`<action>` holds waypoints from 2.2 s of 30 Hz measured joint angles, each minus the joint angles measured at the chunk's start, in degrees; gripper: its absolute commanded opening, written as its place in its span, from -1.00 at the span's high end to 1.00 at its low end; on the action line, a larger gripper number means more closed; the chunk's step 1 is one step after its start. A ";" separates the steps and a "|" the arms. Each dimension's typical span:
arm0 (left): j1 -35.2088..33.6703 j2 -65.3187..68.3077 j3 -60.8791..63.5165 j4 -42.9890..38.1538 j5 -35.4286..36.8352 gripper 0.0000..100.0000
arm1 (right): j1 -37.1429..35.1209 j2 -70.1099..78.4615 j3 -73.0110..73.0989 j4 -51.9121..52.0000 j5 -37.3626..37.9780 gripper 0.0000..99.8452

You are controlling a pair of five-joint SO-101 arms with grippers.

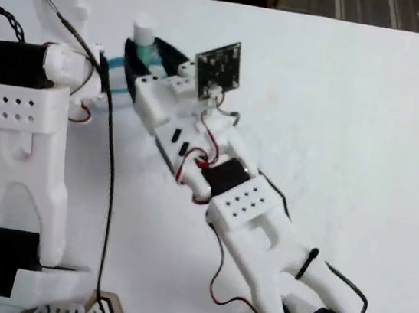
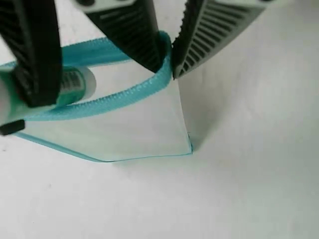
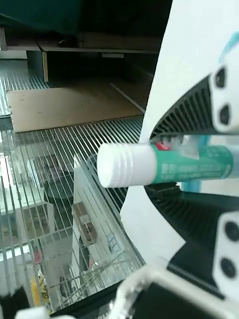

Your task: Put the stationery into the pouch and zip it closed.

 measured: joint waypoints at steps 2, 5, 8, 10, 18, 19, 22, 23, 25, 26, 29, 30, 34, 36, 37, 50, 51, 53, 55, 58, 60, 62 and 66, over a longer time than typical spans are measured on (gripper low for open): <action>0.00 0.00 0.00 0.00 0.00 0.96 | 0.70 1.14 0.00 -0.09 0.00 0.97; 0.00 0.00 0.00 0.00 0.00 0.96 | 1.76 2.90 -0.09 -0.09 -0.09 0.94; 0.00 0.00 0.00 0.00 0.00 0.96 | 1.93 3.16 -0.35 0.70 1.32 0.76; 0.00 0.00 0.00 -0.09 0.00 0.96 | 1.05 2.90 -0.70 2.64 4.04 0.60; 0.00 0.00 0.00 0.00 0.00 0.96 | -1.05 -0.62 -1.05 11.43 8.79 0.48; 0.00 0.00 0.00 0.00 0.00 0.96 | -0.88 -1.23 -0.97 11.60 8.79 0.48; 0.00 0.00 0.00 0.00 0.00 0.96 | 0.00 -4.04 -0.97 11.69 8.79 0.48; -0.44 0.00 0.00 0.00 0.00 0.96 | 0.62 -5.27 -0.97 11.69 8.79 0.49; -0.97 0.00 0.00 0.00 0.00 0.96 | 2.90 -7.74 -0.97 11.69 8.79 0.51; -1.41 0.00 0.00 0.00 0.00 0.96 | 4.48 -8.97 -0.97 11.69 8.79 0.52; -1.67 0.00 0.00 0.00 0.00 0.96 | 9.93 -12.04 -0.97 11.87 8.79 0.56; -1.67 0.00 0.00 0.00 0.00 0.96 | 11.87 -12.66 -0.97 12.13 8.79 0.56; -1.67 0.00 0.00 0.00 0.00 0.96 | 19.43 -13.45 -0.97 15.74 8.79 0.56; -1.67 0.00 0.00 0.00 0.00 0.96 | 22.07 -13.36 -0.97 19.87 10.02 0.56; -1.67 0.00 0.00 0.00 0.00 0.96 | 23.12 -12.92 -0.97 22.33 11.60 0.56; -1.67 0.00 0.00 0.00 0.00 0.96 | 13.63 -8.09 20.22 27.25 28.84 0.56; -1.67 0.00 0.00 0.00 0.00 0.96 | 12.40 -8.00 22.68 23.12 27.69 0.56; -1.67 0.00 0.00 0.00 0.00 0.96 | 11.08 -8.00 26.99 14.07 24.70 0.56; -1.67 0.00 0.00 0.00 0.00 0.96 | 10.20 -7.65 29.36 5.63 22.68 0.56; -1.67 0.00 0.00 0.00 0.00 0.96 | 9.93 -4.13 29.63 -2.90 21.71 0.56; -1.67 0.00 0.00 0.00 0.00 0.96 | 10.64 -0.09 29.54 -6.24 21.36 0.56; -1.67 0.00 0.00 0.00 0.00 0.96 | 11.60 5.10 27.96 -9.05 21.36 0.56; -1.67 0.00 0.00 0.00 0.00 0.96 | 12.92 15.12 22.95 -13.19 21.36 0.56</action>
